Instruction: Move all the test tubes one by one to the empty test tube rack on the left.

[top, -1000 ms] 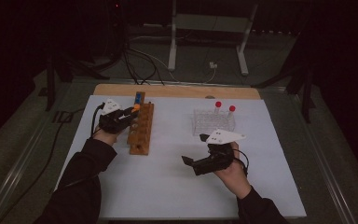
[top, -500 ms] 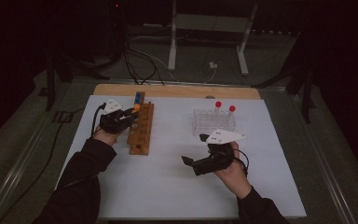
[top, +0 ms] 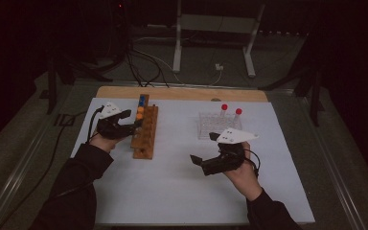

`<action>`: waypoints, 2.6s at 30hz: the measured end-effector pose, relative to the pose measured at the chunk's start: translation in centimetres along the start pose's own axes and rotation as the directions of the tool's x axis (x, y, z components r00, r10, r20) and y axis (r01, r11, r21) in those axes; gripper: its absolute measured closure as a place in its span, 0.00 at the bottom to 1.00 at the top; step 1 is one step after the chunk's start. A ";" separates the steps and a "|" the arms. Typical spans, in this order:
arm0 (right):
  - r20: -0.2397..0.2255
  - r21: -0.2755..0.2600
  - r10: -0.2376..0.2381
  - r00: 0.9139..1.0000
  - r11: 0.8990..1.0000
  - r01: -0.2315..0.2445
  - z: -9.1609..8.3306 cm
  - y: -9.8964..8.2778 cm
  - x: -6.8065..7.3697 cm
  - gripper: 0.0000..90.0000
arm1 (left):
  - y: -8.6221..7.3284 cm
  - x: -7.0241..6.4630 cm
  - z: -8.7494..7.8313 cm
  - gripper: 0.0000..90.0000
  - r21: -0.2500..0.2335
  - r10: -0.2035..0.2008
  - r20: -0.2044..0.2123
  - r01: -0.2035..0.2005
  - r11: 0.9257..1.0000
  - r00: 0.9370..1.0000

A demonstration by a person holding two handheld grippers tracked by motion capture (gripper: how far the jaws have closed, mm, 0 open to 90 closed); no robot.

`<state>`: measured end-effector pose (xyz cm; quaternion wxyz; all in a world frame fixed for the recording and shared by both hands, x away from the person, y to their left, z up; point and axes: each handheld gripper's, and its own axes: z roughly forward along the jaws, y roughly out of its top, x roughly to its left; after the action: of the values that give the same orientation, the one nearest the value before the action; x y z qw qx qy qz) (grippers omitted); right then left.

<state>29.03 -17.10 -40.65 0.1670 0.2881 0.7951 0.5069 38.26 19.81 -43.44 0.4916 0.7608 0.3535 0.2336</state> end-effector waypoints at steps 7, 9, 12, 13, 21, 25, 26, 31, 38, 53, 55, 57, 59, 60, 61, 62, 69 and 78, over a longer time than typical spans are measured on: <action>0.076 -0.040 0.018 0.997 0.999 -0.015 -1.2 0.8 -2.3 0.01 | 0.0 -2.1 -2.1 0.10 0.000 0.037 0.083 -0.037 0.999 0.996; 0.098 -0.052 0.033 0.995 0.998 -0.028 -1.5 0.9 -3.2 0.01 | -0.2 -2.9 -2.6 0.07 0.004 0.055 0.101 -0.056 0.998 0.993; 0.136 -0.067 0.051 0.989 0.997 -0.042 -1.7 0.8 -4.4 0.01 | -0.5 -3.8 -3.4 0.03 -0.010 0.060 0.138 -0.059 0.998 0.989; 0.147 -0.075 0.054 0.988 0.996 -0.043 -1.8 0.8 -4.9 0.01 | -0.6 -4.1 -3.6 0.03 -0.019 0.061 0.155 -0.059 0.998 0.986; 0.266 -0.090 0.107 0.958 0.992 -0.085 -1.9 -0.7 -8.7 0.01 | -1.5 -5.6 -4.7 0.03 -0.040 0.079 0.196 -0.073 0.997 0.977; 0.319 -0.071 0.134 0.938 0.991 -0.118 -1.5 -1.9 -10.5 0.02 | -1.7 -5.7 -4.8 0.03 -0.042 0.075 0.204 -0.068 0.997 0.976; 0.331 -0.064 0.139 0.933 0.990 -0.125 -1.4 -2.2 -11.0 0.05 | -1.8 -5.7 -4.7 0.03 -0.040 0.074 0.206 -0.067 0.997 0.976; 0.376 -0.031 0.174 0.910 0.984 -0.175 -0.5 -3.5 -13.1 0.09 | -2.1 -5.7 -4.6 0.03 -0.031 0.069 0.208 -0.064 0.997 0.976; 0.426 -0.002 0.204 0.881 0.974 -0.224 0.7 -4.6 -15.3 0.32 | -2.3 -5.7 -4.6 0.03 -0.029 0.074 0.209 -0.070 0.997 0.975; 0.454 0.061 0.207 0.866 0.963 -0.263 2.7 -4.9 -17.8 0.70 | -2.3 -5.7 -4.5 0.03 -0.027 0.072 0.215 -0.068 0.997 0.974; 0.459 0.065 0.208 0.864 0.962 -0.266 2.8 -4.9 -17.9 0.72 | -2.3 -5.7 -4.5 0.03 -0.027 0.074 0.212 -0.070 0.997 0.974; 0.467 0.068 0.206 0.860 0.961 -0.268 3.0 -4.8 -18.0 0.76 | -2.3 -5.7 -4.5 0.03 -0.029 0.072 0.212 -0.068 0.997 0.975; 0.466 0.072 0.203 0.861 0.961 -0.266 3.1 -4.8 -17.9 0.79 | -2.3 -5.6 -4.5 0.03 -0.028 0.069 0.215 -0.065 0.998 0.974; 0.466 0.074 0.199 0.862 0.962 -0.263 3.2 -4.7 -17.8 0.82 | -2.3 -5.6 -4.5 0.03 -0.027 0.071 0.211 -0.067 0.997 0.975; 0.469 0.079 0.193 0.862 0.963 -0.259 3.3 -4.6 -17.8 0.82 | -2.3 -5.6 -4.5 0.03 -0.027 0.071 0.213 -0.066 0.997 0.974; 0.473 0.081 0.190 0.860 0.963 -0.257 3.3 -4.5 -17.7 0.82 | -2.3 -5.6 -4.5 0.03 -0.026 0.070 0.214 -0.066 0.998 0.974; 0.476 0.059 0.191 0.858 0.967 -0.248 2.6 -3.7 -17.5 0.83 | -2.3 -5.6 -4.5 0.03 -0.021 0.067 0.219 -0.064 0.998 0.973; 0.469 0.018 0.172 0.866 0.979 -0.204 0.3 -1.1 -16.6 0.83 | -1.9 -5.9 -4.5 0.03 -0.021 0.076 0.230 -0.073 0.997 0.970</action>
<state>41.80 -27.69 -42.19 0.2927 0.4825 0.7165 0.4100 30.75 18.42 -43.38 0.5249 0.7924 0.2639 0.1640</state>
